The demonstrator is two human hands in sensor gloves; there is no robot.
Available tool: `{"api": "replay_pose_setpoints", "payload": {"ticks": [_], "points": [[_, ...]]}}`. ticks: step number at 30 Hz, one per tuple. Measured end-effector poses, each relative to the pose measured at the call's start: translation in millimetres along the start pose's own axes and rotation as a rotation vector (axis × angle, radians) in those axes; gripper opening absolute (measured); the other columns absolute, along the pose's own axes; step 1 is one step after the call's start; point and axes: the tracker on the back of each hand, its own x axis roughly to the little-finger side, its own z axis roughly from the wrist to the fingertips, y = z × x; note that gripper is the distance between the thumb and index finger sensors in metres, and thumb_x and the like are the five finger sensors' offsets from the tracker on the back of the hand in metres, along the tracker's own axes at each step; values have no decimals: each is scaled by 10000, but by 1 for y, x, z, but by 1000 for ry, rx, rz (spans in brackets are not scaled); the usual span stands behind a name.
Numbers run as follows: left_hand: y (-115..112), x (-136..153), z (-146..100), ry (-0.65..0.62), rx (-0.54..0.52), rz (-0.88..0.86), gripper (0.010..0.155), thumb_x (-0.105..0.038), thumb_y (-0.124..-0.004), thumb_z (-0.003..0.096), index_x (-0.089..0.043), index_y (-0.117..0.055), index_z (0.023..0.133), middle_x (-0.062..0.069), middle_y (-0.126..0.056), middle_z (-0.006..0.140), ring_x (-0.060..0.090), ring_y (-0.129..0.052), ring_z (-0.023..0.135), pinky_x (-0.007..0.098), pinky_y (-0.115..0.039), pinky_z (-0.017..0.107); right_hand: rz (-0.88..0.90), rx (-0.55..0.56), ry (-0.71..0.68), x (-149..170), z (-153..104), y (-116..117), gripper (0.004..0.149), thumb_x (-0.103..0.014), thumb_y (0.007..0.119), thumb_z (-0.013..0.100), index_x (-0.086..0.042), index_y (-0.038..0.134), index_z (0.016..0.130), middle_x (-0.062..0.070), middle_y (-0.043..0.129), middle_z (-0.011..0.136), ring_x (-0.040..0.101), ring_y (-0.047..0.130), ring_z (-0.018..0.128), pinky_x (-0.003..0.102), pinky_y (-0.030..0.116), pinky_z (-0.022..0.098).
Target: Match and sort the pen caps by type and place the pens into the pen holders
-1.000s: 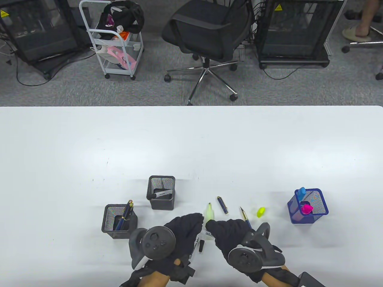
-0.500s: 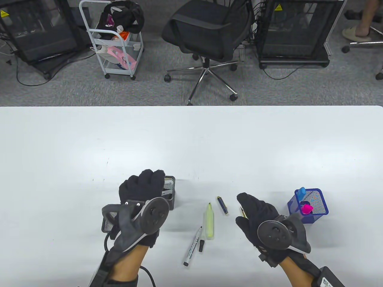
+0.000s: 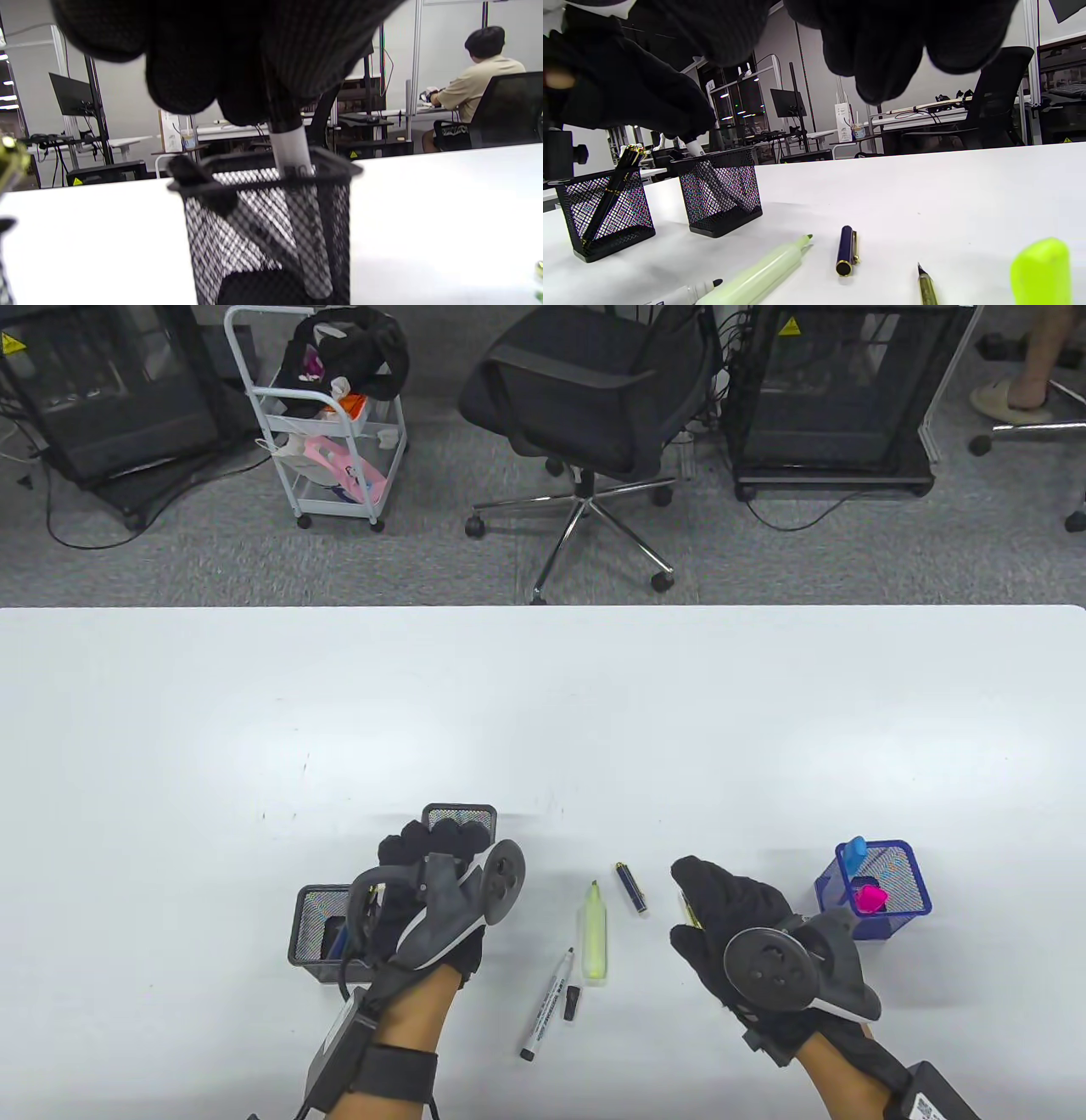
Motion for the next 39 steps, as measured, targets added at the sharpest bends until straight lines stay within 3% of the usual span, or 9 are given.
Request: {"api": "replay_pose_setpoints", "payload": {"ticks": [4, 6, 10, 14, 18, 20, 22, 39], "points": [[-2, 0, -2, 10, 28, 13, 434, -287, -825, 480, -203, -873, 904, 146, -957, 913, 394, -937, 748, 679, -701, 590, -6, -5, 0, 0, 0, 0, 741, -412, 781, 443, -51, 462, 1006, 256, 702, 957, 394, 908, 788, 605, 765, 594], [0, 2, -4, 36, 37, 14, 515, -352, -804, 484, -189, -771, 972, 206, -793, 1026, 437, -840, 834, 689, -659, 608, -7, -9, 4, 0, 0, -1, 742, -413, 782, 443, -51, 461, 1006, 256, 700, 959, 395, 907, 788, 607, 763, 595], [13, -6, -24, 20, -84, -40, 616, -393, -809, 481, -135, -661, 1021, 283, -629, 1061, 476, -739, 857, 701, -611, 608, -16, -12, 12, 1, 0, -1, 744, -417, 782, 442, -52, 463, 1007, 256, 702, 958, 395, 906, 789, 606, 765, 594], [13, -30, -52, -94, -137, -30, 640, -405, -852, 456, -121, -690, 1005, 246, -758, 968, 405, -848, 750, 666, -695, 564, -20, -18, 12, 0, 0, 0, 743, -421, 782, 442, -54, 467, 1006, 251, 708, 956, 393, 910, 786, 604, 767, 593], [-21, -55, -71, -175, 61, -169, 602, -380, -895, 437, -97, -777, 954, 200, -947, 796, 329, -990, 554, 613, -815, 461, -16, -24, 4, -1, 0, 0, 735, -422, 784, 444, -55, 480, 1003, 242, 732, 943, 383, 927, 770, 597, 776, 586], [-40, -65, -76, -204, 202, -179, 629, -382, -905, 432, -79, -767, 965, 187, -983, 767, 317, -1022, 508, 599, -841, 427, -26, -30, 3, -2, -1, 1, 735, -426, 784, 442, -57, 483, 1002, 240, 737, 941, 381, 931, 766, 594, 780, 585], [-50, -71, -79, -220, 265, -143, 627, -379, -907, 434, -75, -768, 965, 189, -992, 771, 311, -1035, 493, 588, -851, 415, -28, -41, 5, -2, -1, 2, 737, -428, 784, 443, -56, 481, 1003, 240, 735, 942, 377, 932, 767, 593, 780, 585], [-80, -76, -73, -145, 350, 57, 620, -365, -948, 413, -57, -811, 933, 181, -1047, 722, 285, -1077, 393, 565, -882, 338, -50, -74, 6, -6, 0, 8, 740, -435, 785, 442, -58, 484, 1003, 238, 740, 940, 377, 934, 765, 590, 781, 586]]}}
